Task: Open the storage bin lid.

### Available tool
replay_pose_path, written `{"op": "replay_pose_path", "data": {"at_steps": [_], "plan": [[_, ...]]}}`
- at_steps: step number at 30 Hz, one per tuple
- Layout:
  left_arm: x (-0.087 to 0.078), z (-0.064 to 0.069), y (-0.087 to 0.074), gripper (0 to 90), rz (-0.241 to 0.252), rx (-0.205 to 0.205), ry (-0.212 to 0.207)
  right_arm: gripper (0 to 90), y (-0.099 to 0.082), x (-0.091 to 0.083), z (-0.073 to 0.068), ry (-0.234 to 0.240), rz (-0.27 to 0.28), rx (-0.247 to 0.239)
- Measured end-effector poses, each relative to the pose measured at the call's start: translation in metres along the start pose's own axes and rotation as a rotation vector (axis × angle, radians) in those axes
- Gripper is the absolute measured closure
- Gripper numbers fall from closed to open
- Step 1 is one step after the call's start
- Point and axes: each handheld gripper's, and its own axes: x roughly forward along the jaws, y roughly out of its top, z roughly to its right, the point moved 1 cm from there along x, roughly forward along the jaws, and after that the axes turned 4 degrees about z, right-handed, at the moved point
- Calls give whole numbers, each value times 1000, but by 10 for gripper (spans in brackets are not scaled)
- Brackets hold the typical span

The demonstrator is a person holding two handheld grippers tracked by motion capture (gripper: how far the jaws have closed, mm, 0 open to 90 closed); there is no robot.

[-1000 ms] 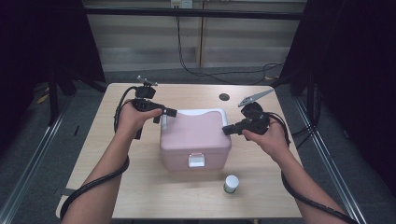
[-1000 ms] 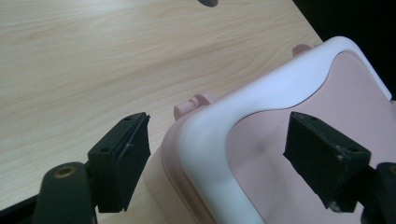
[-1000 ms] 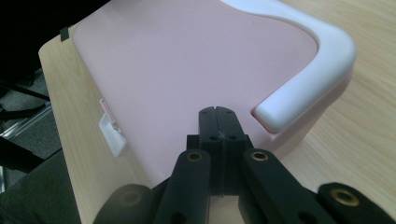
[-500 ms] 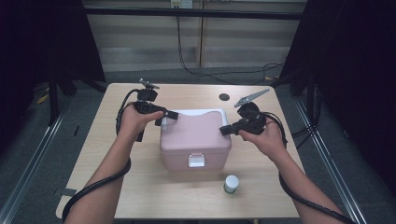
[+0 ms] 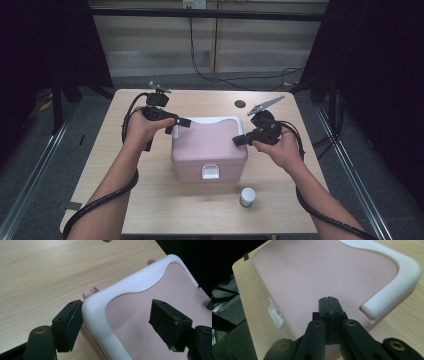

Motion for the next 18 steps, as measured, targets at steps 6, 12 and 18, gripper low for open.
{"op": "replay_pose_path", "data": {"at_steps": [6,12,18], "plan": [[-7,5,3,271,20,10,5,900,1,0,-3,-20,-6,0],[-16,16,6,368,58,0,-88,900,1,1,-4,-30,-9,0],[-13,23,4,315,19,53,9,900,0,1,-5,-32,0,6]]}}
